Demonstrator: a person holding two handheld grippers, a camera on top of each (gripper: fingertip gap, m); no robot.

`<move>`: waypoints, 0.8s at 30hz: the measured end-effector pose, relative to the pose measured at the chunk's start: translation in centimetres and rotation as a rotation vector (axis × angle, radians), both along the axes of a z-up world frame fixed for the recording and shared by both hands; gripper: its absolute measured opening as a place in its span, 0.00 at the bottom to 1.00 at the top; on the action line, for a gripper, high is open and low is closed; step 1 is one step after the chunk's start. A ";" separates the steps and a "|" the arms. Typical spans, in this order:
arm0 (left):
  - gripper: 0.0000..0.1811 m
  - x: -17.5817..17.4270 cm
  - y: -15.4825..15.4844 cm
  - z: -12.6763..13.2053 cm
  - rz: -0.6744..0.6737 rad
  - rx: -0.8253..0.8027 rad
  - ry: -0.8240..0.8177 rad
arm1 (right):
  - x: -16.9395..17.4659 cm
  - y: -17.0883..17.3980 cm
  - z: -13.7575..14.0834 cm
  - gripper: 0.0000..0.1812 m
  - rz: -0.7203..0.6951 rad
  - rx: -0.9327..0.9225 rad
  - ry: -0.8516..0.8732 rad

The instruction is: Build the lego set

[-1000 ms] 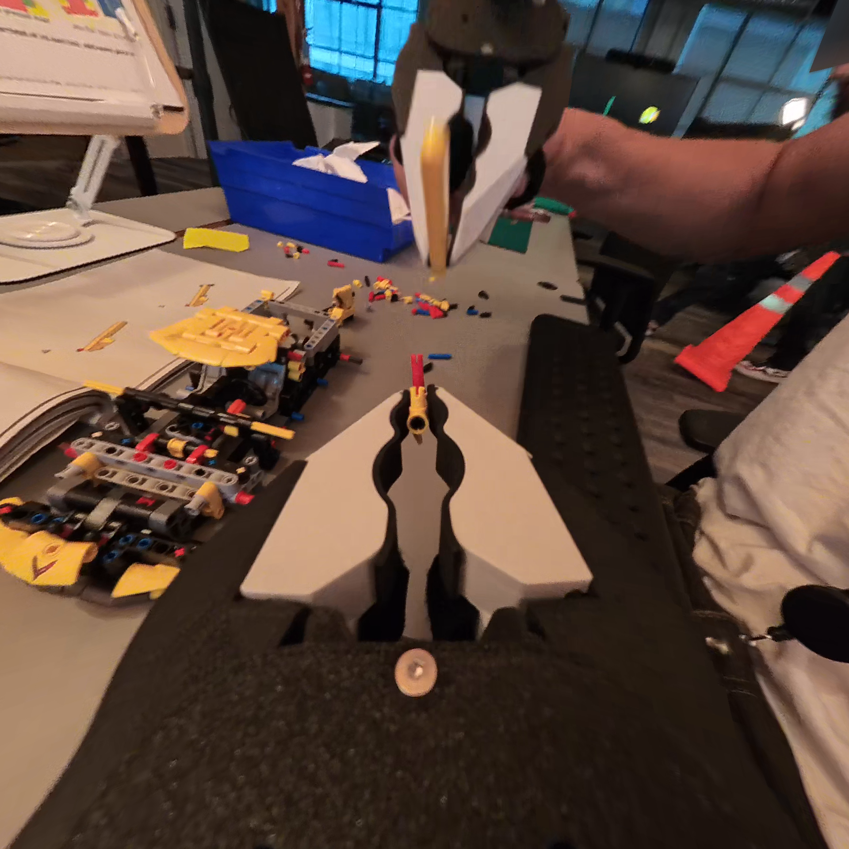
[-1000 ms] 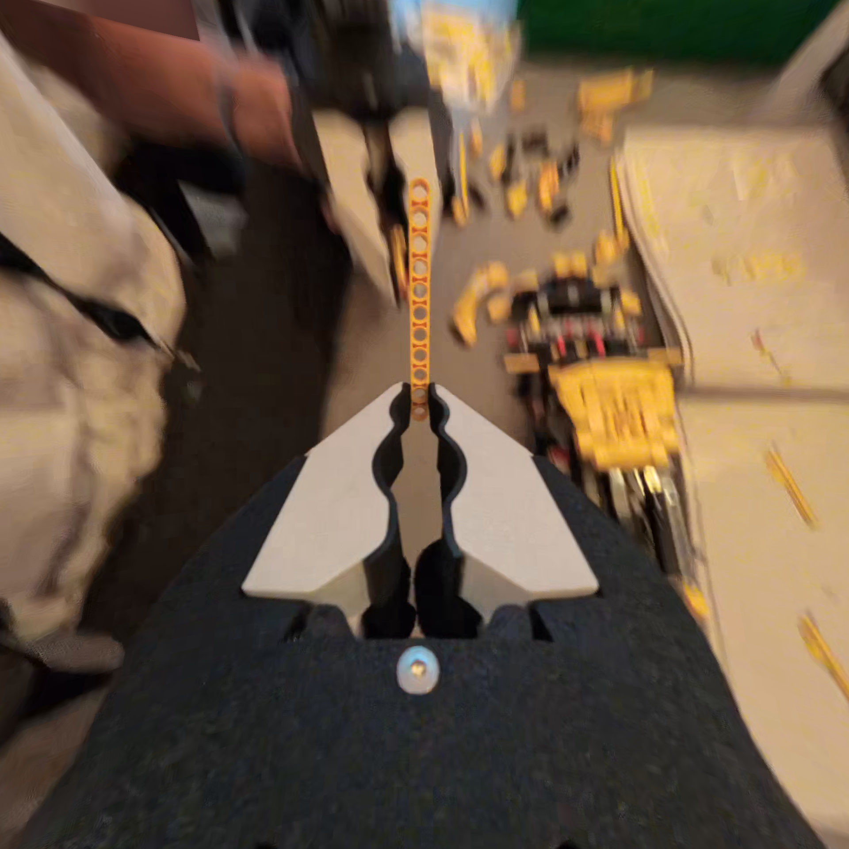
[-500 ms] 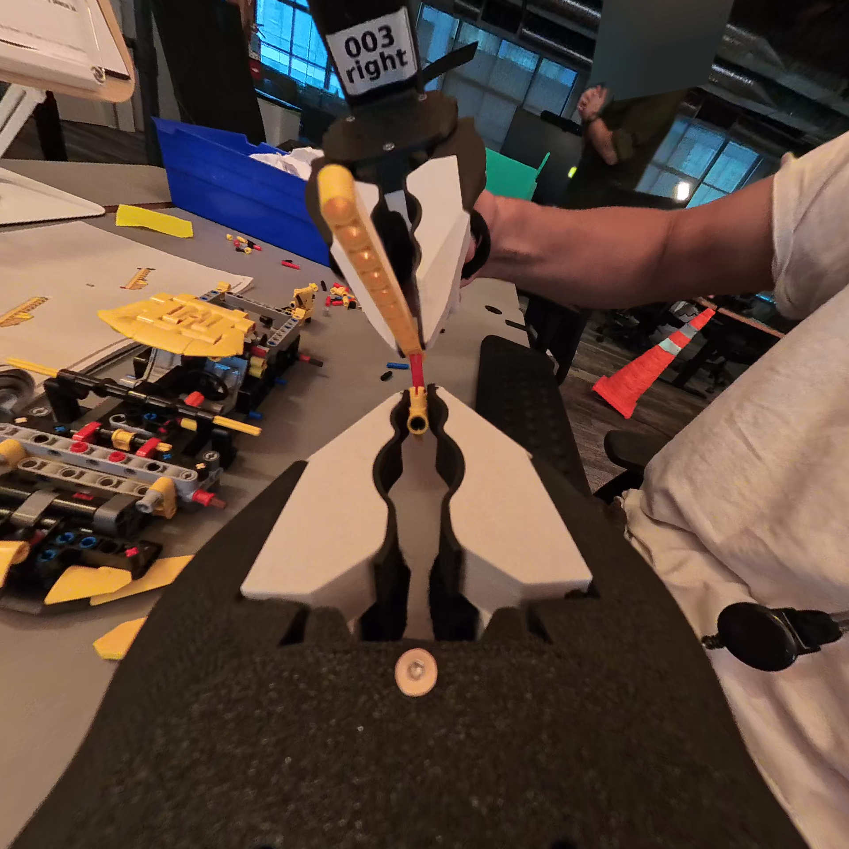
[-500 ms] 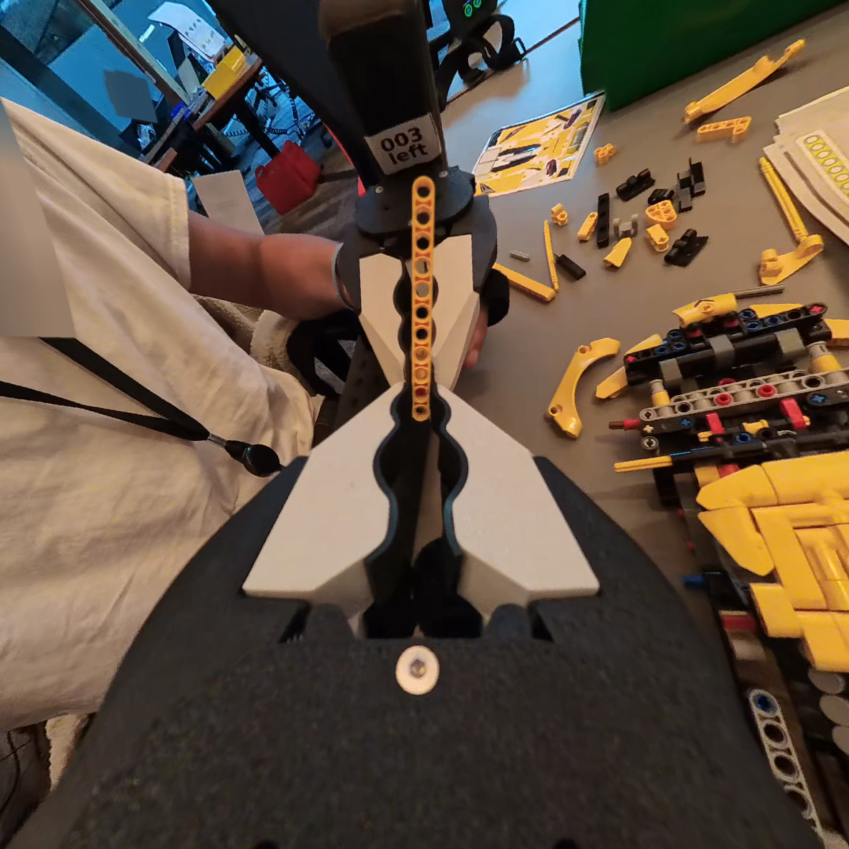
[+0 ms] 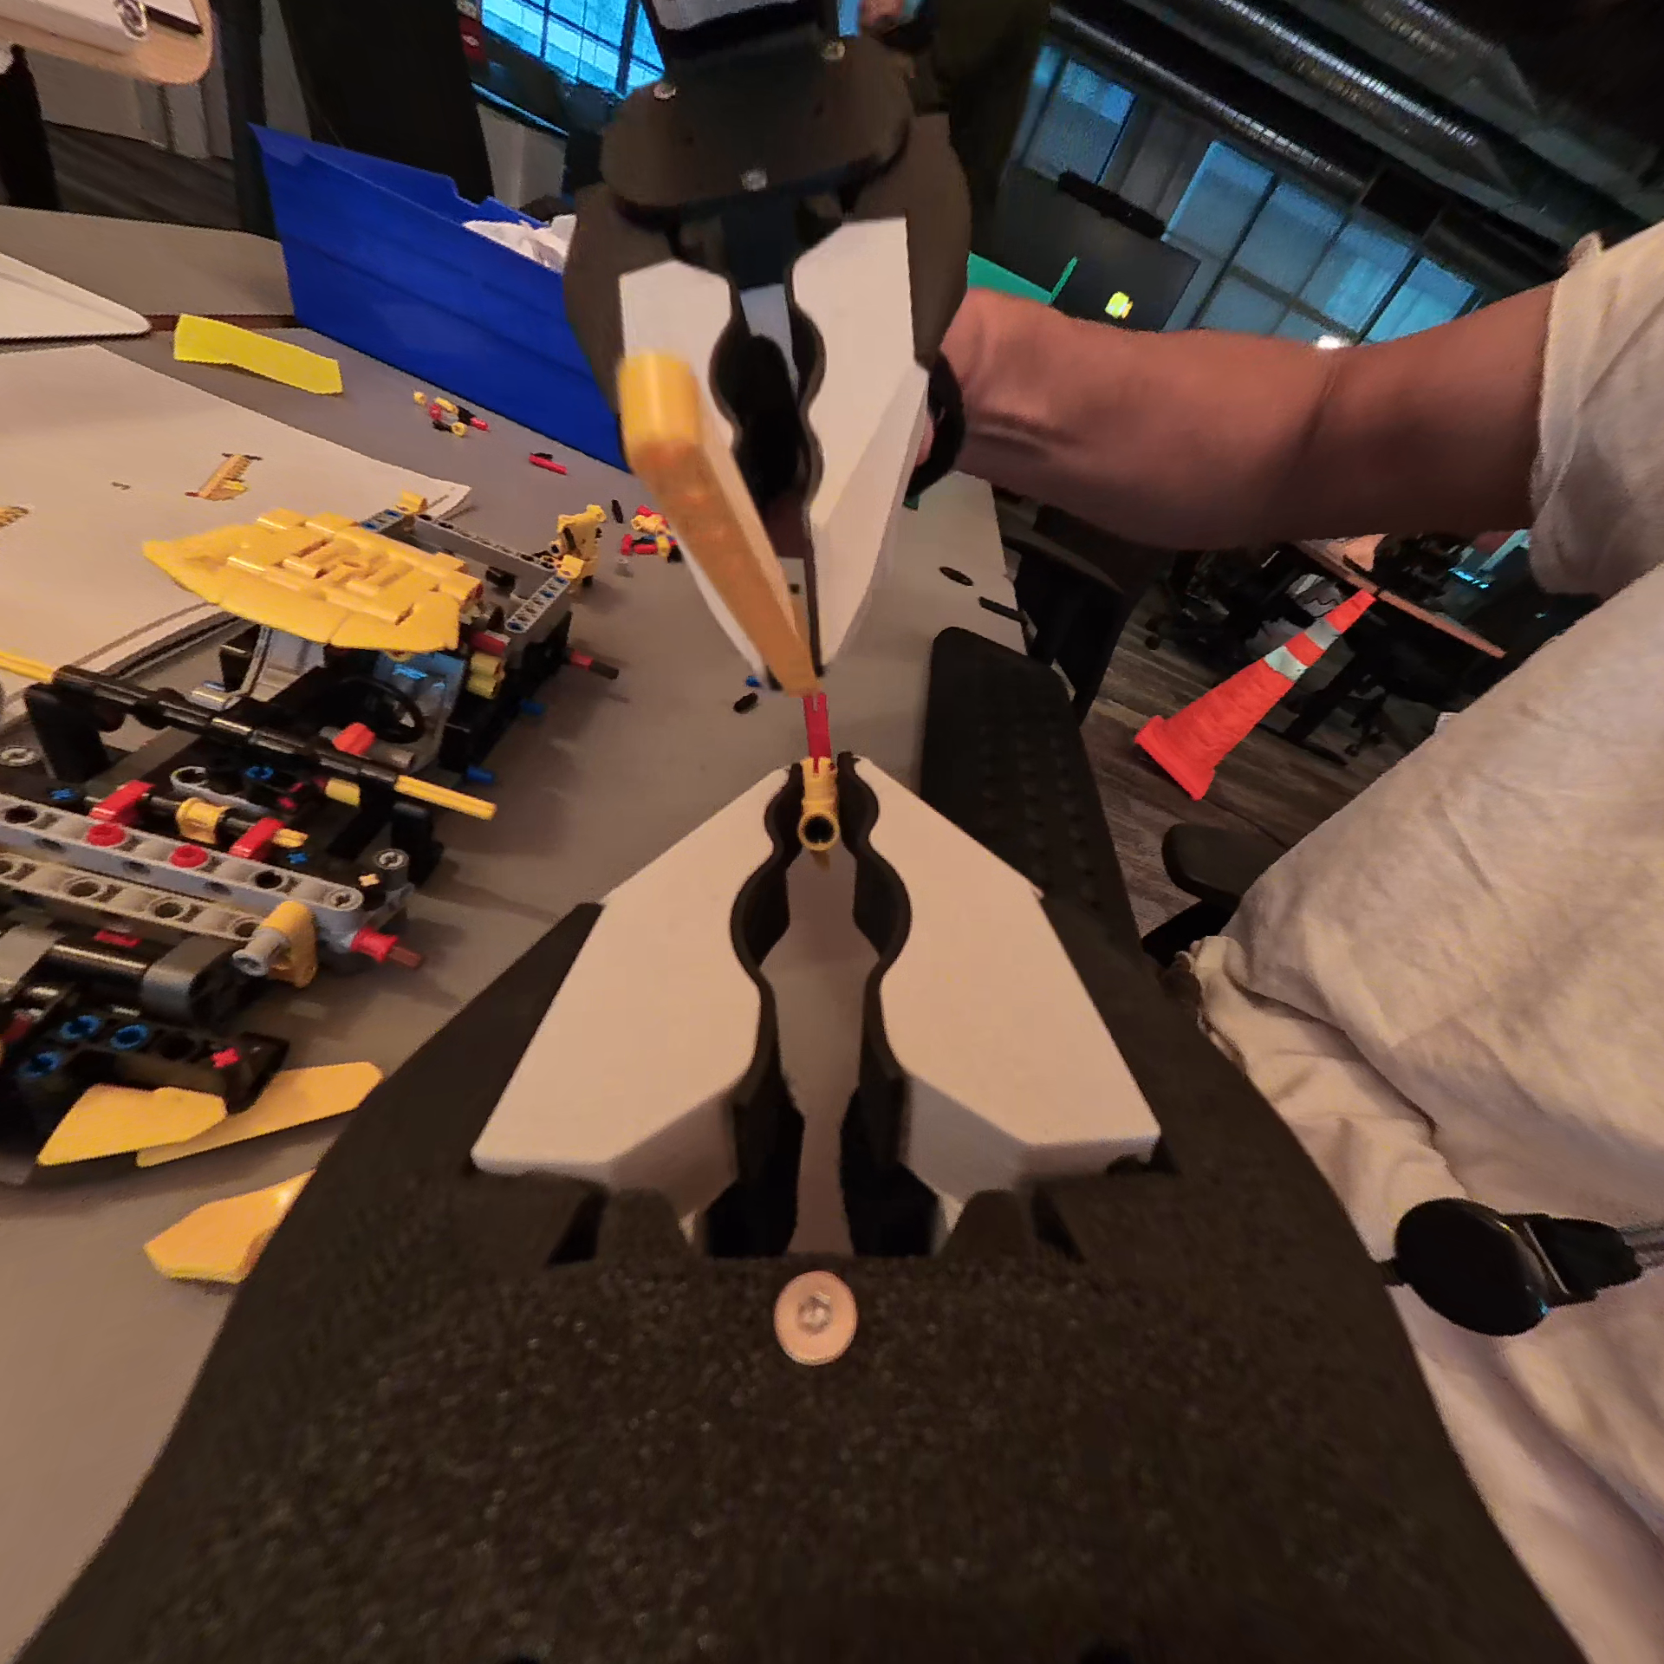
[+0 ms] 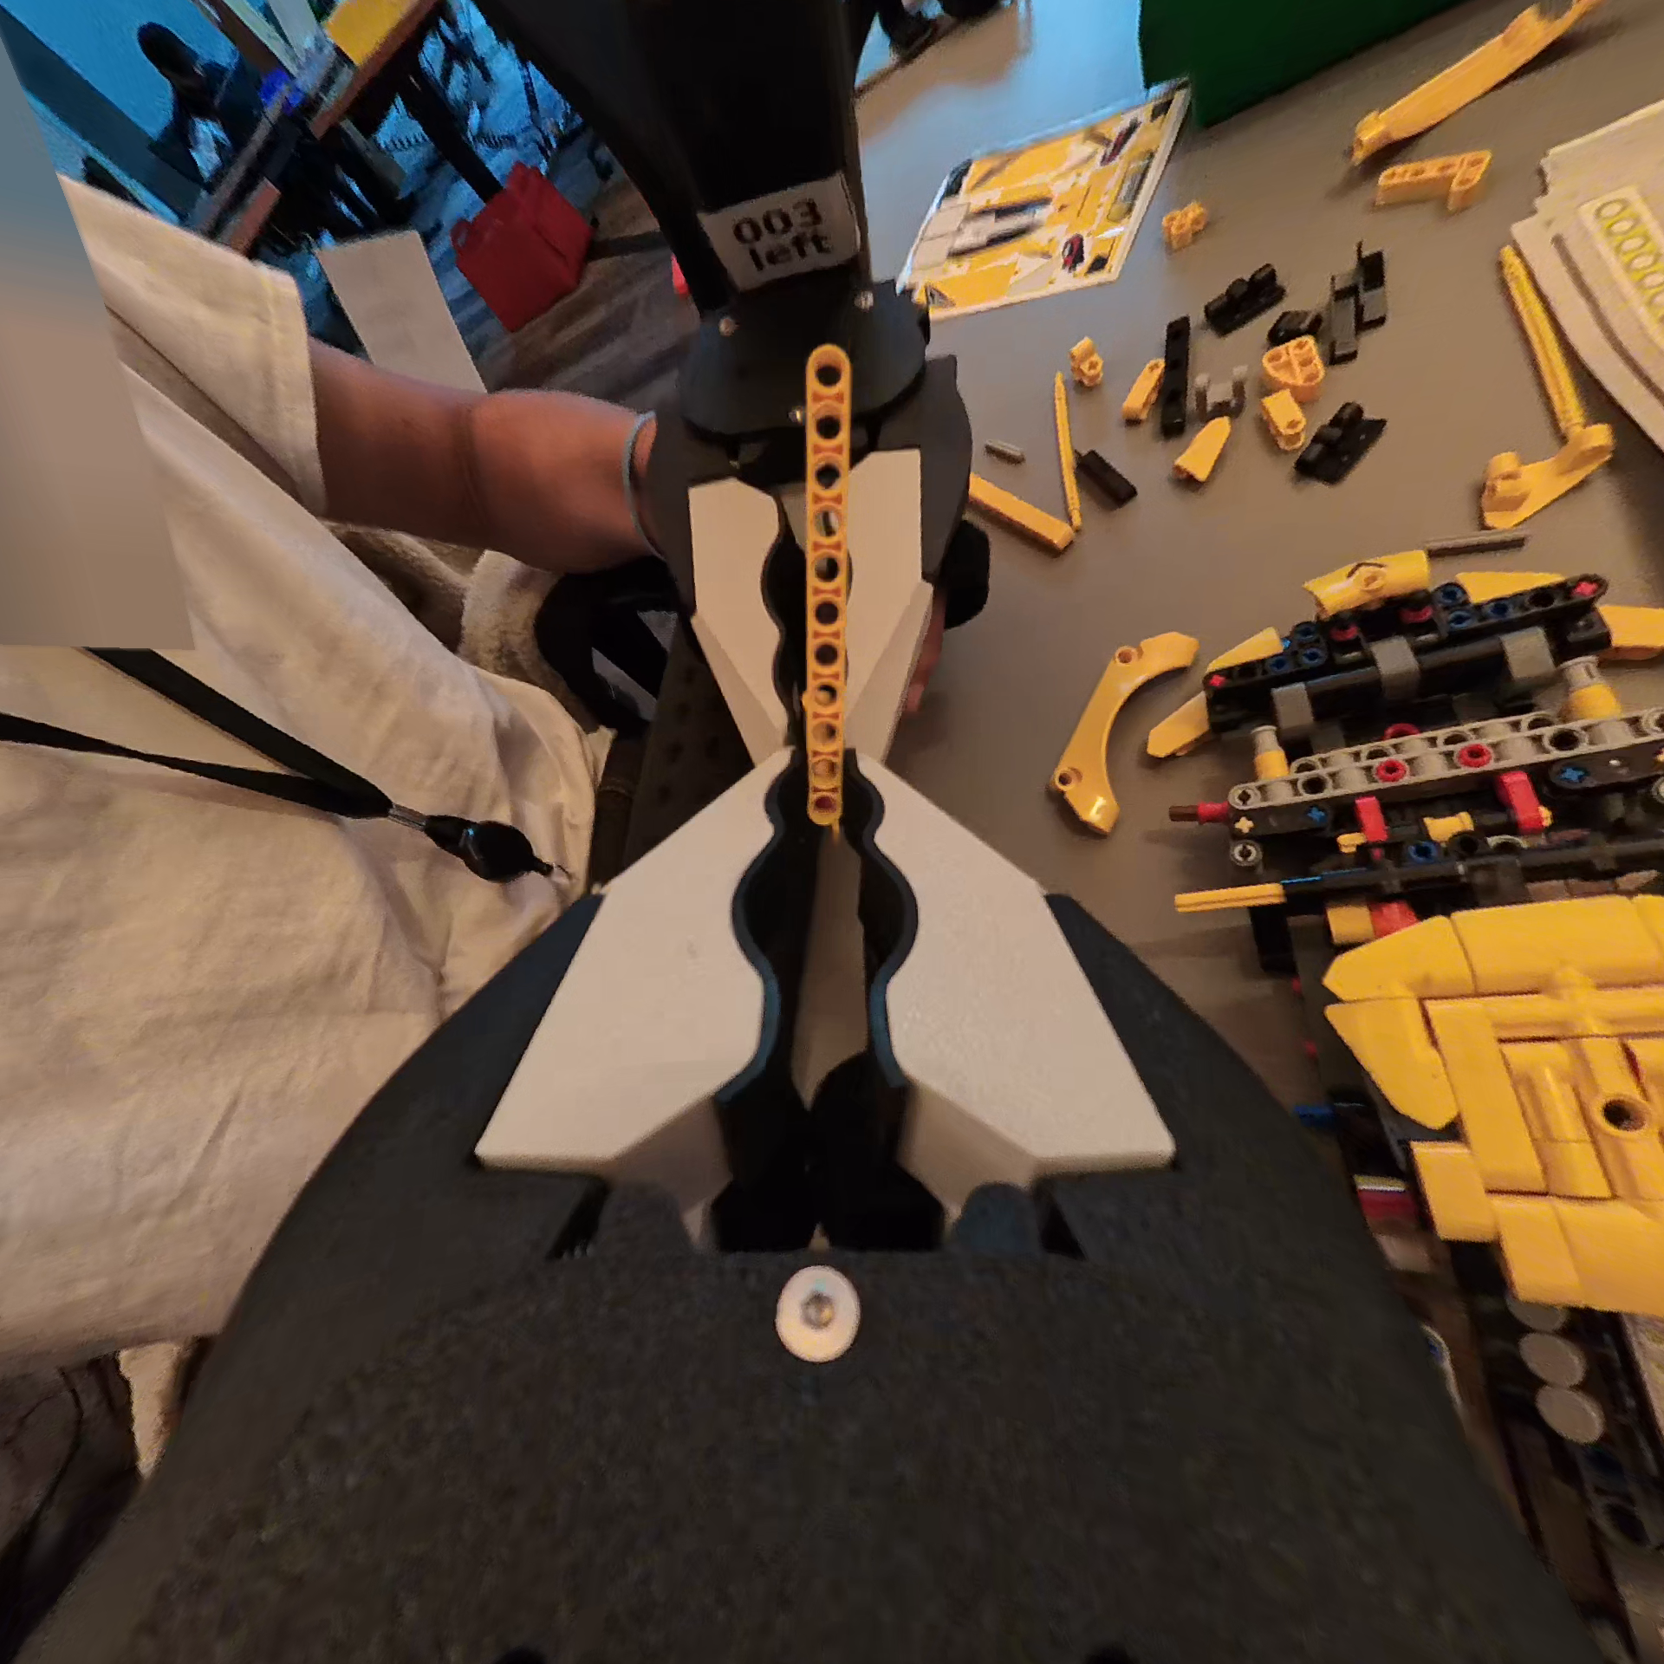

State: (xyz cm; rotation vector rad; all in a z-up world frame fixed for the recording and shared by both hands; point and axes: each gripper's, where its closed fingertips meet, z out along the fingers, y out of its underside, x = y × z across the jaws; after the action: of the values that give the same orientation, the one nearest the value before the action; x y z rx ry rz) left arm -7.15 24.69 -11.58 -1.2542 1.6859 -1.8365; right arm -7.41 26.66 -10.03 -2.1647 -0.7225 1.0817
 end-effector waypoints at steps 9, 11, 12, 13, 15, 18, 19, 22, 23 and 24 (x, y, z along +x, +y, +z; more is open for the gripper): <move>0.03 0.0 0.2 -0.2 -0.001 0.004 0.015 | -0.4 0.1 -0.4 0.03 0.022 0.025 -0.027; 0.03 -0.1 -0.2 -0.7 -0.012 0.046 0.022 | -0.6 -0.3 -0.9 0.04 0.049 0.033 -0.059; 0.03 -0.2 -0.3 -0.7 -0.015 0.060 0.021 | -0.8 -0.5 -1.0 0.04 0.059 0.031 -0.058; 0.03 -0.2 -0.3 -0.7 -0.013 0.059 0.019 | -0.8 -0.5 -0.9 0.04 0.055 0.041 -0.059; 0.03 -0.2 -0.2 -0.2 -0.024 0.013 0.014 | -1.0 -0.4 -0.9 0.04 0.059 0.067 -0.061; 0.03 -0.3 0.1 0.3 -0.025 -0.036 0.003 | -1.2 -0.1 -0.4 0.04 0.038 0.097 -0.032; 0.03 -0.3 0.2 0.7 -0.026 -0.060 -0.010 | -1.2 0.1 0.0 0.03 0.026 0.101 0.005; 0.03 -0.4 0.2 0.6 -0.028 -0.060 -0.005 | -1.3 0.1 -0.1 0.04 0.016 0.089 0.043; 0.03 -0.4 0.2 0.7 -0.026 -0.061 -0.008 | -1.3 0.1 0.0 0.04 0.008 0.085 0.063; 0.03 -0.3 0.2 0.7 -0.020 -0.057 -0.011 | -1.2 0.3 0.0 0.04 -0.005 0.073 0.074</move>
State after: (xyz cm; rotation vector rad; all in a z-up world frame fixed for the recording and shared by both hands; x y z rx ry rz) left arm -7.46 24.92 -10.91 -1.2521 1.6571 -1.9117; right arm -8.65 26.92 -10.03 -2.0525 -0.7115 1.1097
